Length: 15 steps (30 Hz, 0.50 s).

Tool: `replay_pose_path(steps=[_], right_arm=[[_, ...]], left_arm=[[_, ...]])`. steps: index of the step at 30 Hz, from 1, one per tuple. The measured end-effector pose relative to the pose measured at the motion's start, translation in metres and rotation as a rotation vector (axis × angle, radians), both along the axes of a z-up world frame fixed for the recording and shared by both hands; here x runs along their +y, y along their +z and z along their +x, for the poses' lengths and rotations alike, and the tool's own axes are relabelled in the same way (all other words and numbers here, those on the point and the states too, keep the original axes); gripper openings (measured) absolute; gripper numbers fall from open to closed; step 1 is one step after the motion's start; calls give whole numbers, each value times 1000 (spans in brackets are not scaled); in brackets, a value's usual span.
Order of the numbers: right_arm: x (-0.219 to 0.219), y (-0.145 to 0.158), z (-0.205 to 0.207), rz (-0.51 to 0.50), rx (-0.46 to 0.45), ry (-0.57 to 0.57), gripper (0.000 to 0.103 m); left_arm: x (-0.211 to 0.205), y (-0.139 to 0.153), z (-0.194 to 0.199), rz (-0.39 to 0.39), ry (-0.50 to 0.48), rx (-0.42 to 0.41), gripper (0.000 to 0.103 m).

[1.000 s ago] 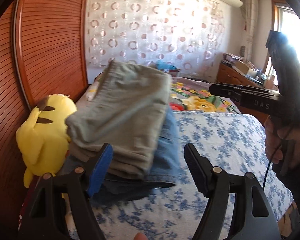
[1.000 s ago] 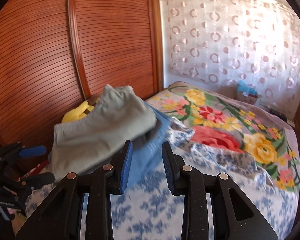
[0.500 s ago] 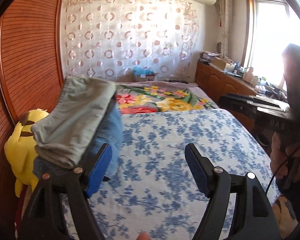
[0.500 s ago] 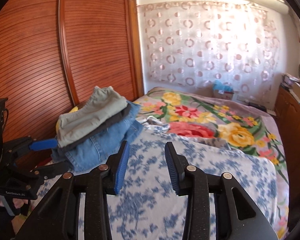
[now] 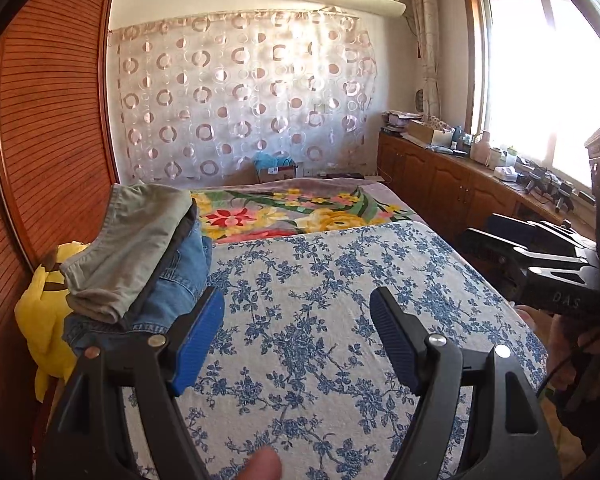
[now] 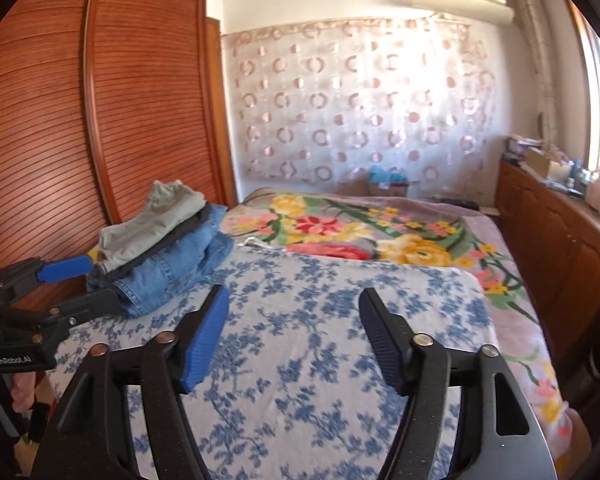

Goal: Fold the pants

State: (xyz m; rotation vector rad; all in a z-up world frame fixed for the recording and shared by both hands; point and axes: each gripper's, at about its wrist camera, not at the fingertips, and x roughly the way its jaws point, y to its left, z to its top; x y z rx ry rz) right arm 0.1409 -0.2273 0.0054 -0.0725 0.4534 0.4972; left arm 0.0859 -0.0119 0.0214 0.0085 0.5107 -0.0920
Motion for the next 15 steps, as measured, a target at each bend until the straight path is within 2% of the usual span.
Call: replay_pose_path(steps=[6, 15], right_arm=[[-18, 0, -25, 7, -23, -49, 76], [-28, 6, -60, 25, -56, -90, 76]], left_arm=[[-12, 2, -19, -5, -24, -11, 76], [-17, 13, -49, -13, -2, -46, 76]])
